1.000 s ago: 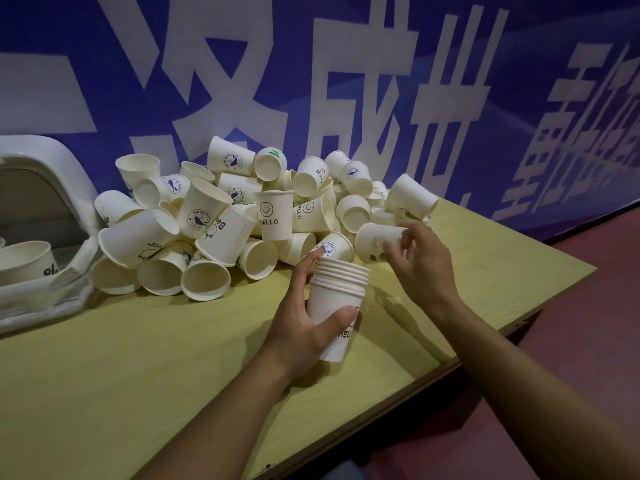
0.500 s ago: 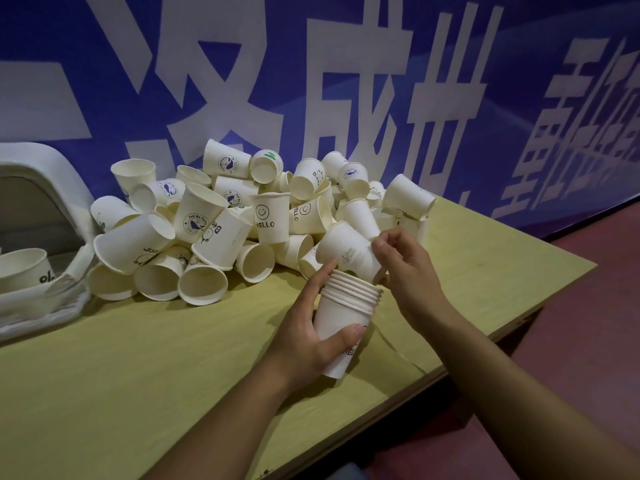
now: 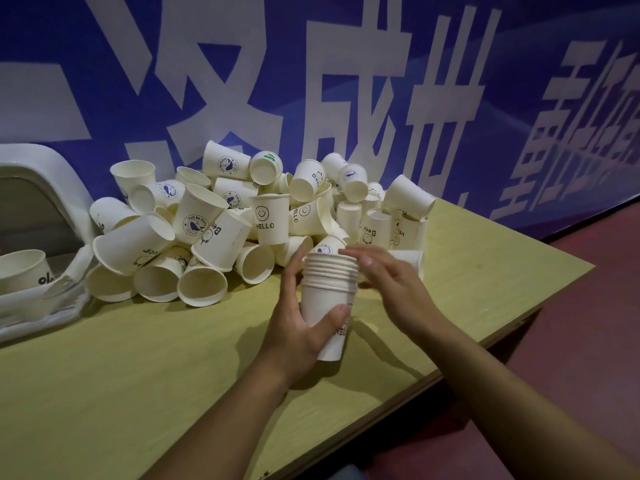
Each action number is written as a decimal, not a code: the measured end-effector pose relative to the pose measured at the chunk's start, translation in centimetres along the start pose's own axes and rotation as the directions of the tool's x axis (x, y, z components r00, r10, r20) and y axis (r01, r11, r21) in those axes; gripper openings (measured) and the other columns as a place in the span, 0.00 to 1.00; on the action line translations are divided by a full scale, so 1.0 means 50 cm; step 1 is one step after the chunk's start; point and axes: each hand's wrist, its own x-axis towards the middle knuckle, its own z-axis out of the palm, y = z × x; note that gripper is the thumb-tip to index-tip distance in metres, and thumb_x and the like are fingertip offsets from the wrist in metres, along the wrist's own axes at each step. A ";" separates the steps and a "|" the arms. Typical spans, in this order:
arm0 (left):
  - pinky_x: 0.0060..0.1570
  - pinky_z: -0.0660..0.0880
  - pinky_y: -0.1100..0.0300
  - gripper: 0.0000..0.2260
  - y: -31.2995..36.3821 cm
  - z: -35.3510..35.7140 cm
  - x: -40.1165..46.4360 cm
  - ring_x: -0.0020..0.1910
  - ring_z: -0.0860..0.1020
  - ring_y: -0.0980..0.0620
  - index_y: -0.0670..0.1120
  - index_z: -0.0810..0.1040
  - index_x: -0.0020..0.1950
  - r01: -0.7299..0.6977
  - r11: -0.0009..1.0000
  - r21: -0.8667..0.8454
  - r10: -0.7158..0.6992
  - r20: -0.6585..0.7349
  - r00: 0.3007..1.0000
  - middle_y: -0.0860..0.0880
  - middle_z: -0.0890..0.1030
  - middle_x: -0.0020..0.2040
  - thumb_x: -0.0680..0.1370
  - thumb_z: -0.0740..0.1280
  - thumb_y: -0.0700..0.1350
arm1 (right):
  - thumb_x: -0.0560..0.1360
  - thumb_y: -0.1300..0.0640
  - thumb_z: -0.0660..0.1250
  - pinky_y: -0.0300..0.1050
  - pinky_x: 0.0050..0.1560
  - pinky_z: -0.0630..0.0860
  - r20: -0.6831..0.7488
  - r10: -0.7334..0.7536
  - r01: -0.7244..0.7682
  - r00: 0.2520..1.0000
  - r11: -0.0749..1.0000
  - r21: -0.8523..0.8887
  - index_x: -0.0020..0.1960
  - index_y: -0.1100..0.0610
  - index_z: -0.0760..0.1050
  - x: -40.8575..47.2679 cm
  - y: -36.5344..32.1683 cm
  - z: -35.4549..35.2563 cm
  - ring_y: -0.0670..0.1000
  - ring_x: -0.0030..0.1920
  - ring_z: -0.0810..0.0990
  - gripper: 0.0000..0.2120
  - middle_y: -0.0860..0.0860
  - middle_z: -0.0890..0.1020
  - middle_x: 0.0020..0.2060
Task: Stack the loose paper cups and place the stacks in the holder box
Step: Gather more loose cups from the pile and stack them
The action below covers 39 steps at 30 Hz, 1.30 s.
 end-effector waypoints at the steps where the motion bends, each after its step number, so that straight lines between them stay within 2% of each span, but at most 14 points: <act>1: 0.42 0.79 0.67 0.39 0.000 -0.002 0.002 0.52 0.81 0.65 0.75 0.56 0.70 -0.011 1.000 -0.009 0.011 -0.018 1.000 0.71 0.73 0.62 0.69 0.75 0.54 | 0.80 0.46 0.59 0.39 0.57 0.77 0.047 -0.020 0.021 0.999 1.000 -0.021 0.65 0.42 0.78 -0.008 0.004 0.006 0.41 0.60 0.78 0.16 0.43 0.80 0.62; 3: 0.42 0.80 0.65 0.38 0.001 -0.004 0.002 0.54 0.81 0.63 0.80 0.57 0.69 -0.014 1.000 -0.008 0.014 -0.025 1.000 0.72 0.74 0.62 0.68 0.75 0.57 | 0.81 0.46 0.59 0.37 0.59 0.76 0.067 -0.048 0.050 0.997 0.998 -0.038 0.67 0.42 0.76 -0.013 0.012 0.009 0.41 0.62 0.77 0.17 0.42 0.80 0.62; 5: 0.43 0.80 0.64 0.38 0.002 -0.004 0.000 0.54 0.82 0.61 0.80 0.57 0.69 -0.006 1.000 -0.005 0.006 -0.023 1.000 0.73 0.74 0.63 0.66 0.74 0.60 | 0.81 0.45 0.59 0.44 0.59 0.77 -0.022 -0.070 0.067 0.997 0.993 -0.099 0.66 0.44 0.78 -0.011 0.019 0.001 0.42 0.61 0.78 0.17 0.41 0.81 0.60; 7: 0.44 0.80 0.64 0.39 0.001 0.000 0.000 0.55 0.82 0.59 0.77 0.58 0.71 -0.010 1.000 -0.012 0.009 -0.013 1.000 0.73 0.73 0.63 0.66 0.73 0.60 | 0.80 0.48 0.63 0.52 0.59 0.77 -0.164 -0.141 0.070 0.976 0.924 -0.376 0.65 0.46 0.79 0.000 0.030 -0.020 0.46 0.61 0.76 0.15 0.41 0.80 0.61; 10: 0.46 0.79 0.66 0.39 0.001 0.003 0.001 0.55 0.81 0.61 0.73 0.58 0.73 -0.016 1.000 -0.006 0.016 0.006 1.000 0.74 0.73 0.63 0.66 0.73 0.60 | 0.80 0.46 0.64 0.56 0.66 0.65 -0.138 -0.134 -0.051 0.981 0.512 -0.857 0.69 0.47 0.74 0.025 0.041 -0.057 0.54 0.68 0.66 0.19 0.46 0.75 0.69; 13: 0.45 0.79 0.66 0.39 -0.001 0.004 0.001 0.54 0.82 0.61 0.72 0.59 0.72 -0.011 1.000 -0.001 0.011 0.016 1.000 0.72 0.74 0.64 0.65 0.73 0.61 | 0.80 0.40 0.60 0.55 0.62 0.60 -0.124 0.121 -0.158 0.985 0.324 -0.933 0.71 0.48 0.69 0.045 0.057 -0.070 0.56 0.68 0.66 0.22 0.48 0.76 0.69; 20: 0.43 0.81 0.62 0.39 -0.008 0.003 0.001 0.50 0.83 0.57 0.70 0.60 0.74 -0.002 1.000 0.012 0.001 0.033 0.999 0.68 0.76 0.63 0.66 0.74 0.59 | 0.74 0.35 0.66 0.54 0.55 0.63 -0.076 0.223 -0.114 0.972 0.162 -0.980 0.62 0.51 0.67 0.068 0.043 -0.066 0.57 0.58 0.73 0.26 0.54 0.81 0.59; 22: 0.44 0.82 0.60 0.39 -0.008 0.003 0.000 0.50 0.84 0.56 0.71 0.60 0.74 0.005 1.000 0.009 -0.005 0.046 0.999 0.66 0.77 0.63 0.66 0.74 0.59 | 0.73 0.36 0.68 0.54 0.56 0.63 -0.092 0.216 -0.136 0.972 0.201 -0.970 0.65 0.51 0.65 0.073 0.039 -0.072 0.57 0.58 0.74 0.29 0.54 0.80 0.61; 23: 0.44 0.81 0.61 0.39 -0.008 0.003 0.000 0.50 0.84 0.56 0.72 0.60 0.73 0.006 1.000 0.007 -0.006 0.050 0.999 0.66 0.77 0.63 0.66 0.74 0.59 | 0.73 0.38 0.69 0.54 0.57 0.64 -0.116 0.180 -0.164 0.977 0.285 -0.944 0.68 0.50 0.64 0.074 0.036 -0.076 0.57 0.58 0.75 0.31 0.52 0.80 0.62; 26: 0.45 0.80 0.63 0.38 -0.006 0.003 0.000 0.52 0.83 0.57 0.73 0.60 0.72 0.010 1.000 0.002 -0.011 0.064 0.998 0.68 0.76 0.63 0.66 0.73 0.59 | 0.71 0.47 0.74 0.54 0.58 0.70 -0.234 0.019 -0.176 0.972 0.717 -0.675 0.75 0.46 0.58 0.071 0.012 -0.078 0.55 0.59 0.76 0.38 0.45 0.76 0.59; 28: 0.46 0.80 0.64 0.39 -0.008 0.004 -0.001 0.53 0.82 0.59 0.73 0.60 0.72 0.020 1.000 0.004 -0.021 0.097 0.995 0.71 0.74 0.63 0.66 0.73 0.60 | 0.70 0.52 0.75 0.52 0.60 0.74 -0.277 -0.034 -0.099 0.960 0.887 -0.451 0.75 0.41 0.58 0.065 -0.005 -0.072 0.51 0.61 0.73 0.40 0.45 0.71 0.64; 33: 0.52 0.83 0.47 0.40 -0.012 0.004 -0.004 0.54 0.82 0.55 0.74 0.58 0.74 0.051 0.998 0.046 -0.058 0.158 0.986 0.60 0.74 0.67 0.66 0.74 0.61 | 0.69 0.55 0.73 0.61 0.56 0.81 -0.234 0.103 -0.122 0.967 0.990 -0.068 0.61 0.43 0.68 0.039 -0.028 -0.053 0.54 0.57 0.78 0.24 0.47 0.73 0.59; 36: 0.49 0.84 0.50 0.40 -0.010 0.004 -0.005 0.53 0.82 0.56 0.76 0.58 0.72 0.059 0.997 0.044 -0.066 0.178 0.982 0.62 0.74 0.65 0.66 0.74 0.61 | 0.66 0.54 0.72 0.57 0.57 0.81 -0.122 0.213 -0.201 0.969 0.974 0.099 0.57 0.50 0.67 0.030 -0.024 -0.037 0.56 0.57 0.79 0.22 0.52 0.72 0.58; 39: 0.50 0.84 0.51 0.38 -0.007 0.005 -0.005 0.53 0.82 0.58 0.78 0.58 0.70 0.053 0.998 0.030 -0.058 0.184 0.981 0.69 0.75 0.60 0.66 0.74 0.61 | 0.72 0.46 0.67 0.51 0.51 0.77 -0.082 0.294 -0.265 0.952 0.930 0.256 0.53 0.54 0.71 0.025 -0.020 -0.016 0.54 0.50 0.78 0.15 0.53 0.76 0.53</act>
